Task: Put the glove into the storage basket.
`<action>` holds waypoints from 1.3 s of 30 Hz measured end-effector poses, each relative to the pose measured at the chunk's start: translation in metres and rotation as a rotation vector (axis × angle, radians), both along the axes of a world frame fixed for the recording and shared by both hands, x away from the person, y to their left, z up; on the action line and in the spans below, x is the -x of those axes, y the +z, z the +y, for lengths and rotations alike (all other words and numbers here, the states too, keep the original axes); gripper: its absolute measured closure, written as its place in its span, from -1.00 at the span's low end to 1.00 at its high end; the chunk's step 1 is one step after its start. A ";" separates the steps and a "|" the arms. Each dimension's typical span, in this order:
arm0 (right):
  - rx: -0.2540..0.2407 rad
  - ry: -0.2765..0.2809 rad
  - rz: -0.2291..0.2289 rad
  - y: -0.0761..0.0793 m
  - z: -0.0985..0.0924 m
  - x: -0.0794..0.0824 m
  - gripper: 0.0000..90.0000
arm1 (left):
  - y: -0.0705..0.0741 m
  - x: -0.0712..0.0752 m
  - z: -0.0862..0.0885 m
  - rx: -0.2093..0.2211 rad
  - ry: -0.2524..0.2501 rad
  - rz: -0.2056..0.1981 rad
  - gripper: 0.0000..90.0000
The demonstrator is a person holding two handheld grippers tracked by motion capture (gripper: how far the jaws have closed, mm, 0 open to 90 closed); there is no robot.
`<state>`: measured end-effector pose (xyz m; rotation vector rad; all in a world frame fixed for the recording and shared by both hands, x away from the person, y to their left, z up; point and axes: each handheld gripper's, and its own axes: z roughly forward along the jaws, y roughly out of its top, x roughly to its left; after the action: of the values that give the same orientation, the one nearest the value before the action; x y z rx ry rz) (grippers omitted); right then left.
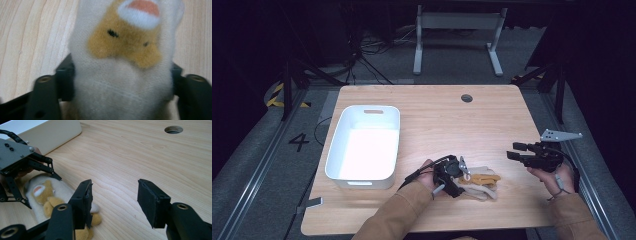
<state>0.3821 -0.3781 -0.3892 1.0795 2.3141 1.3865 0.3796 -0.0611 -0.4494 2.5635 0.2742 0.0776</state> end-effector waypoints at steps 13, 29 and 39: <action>-0.012 -0.004 0.002 0.000 0.000 0.000 0.02 | 0.006 0.004 -0.003 -0.035 0.021 -0.003 0.53; -0.022 -0.007 -0.003 0.001 -0.004 0.000 0.05 | 0.014 0.003 0.000 -0.019 0.064 0.038 0.61; -0.024 -0.014 -0.009 0.001 -0.006 -0.001 0.06 | 0.038 0.001 0.012 0.036 0.118 0.065 0.61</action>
<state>0.3827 -0.3837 -0.3882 1.0920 2.2854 1.4153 0.3786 -0.0492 -0.4111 2.5157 0.4477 0.0335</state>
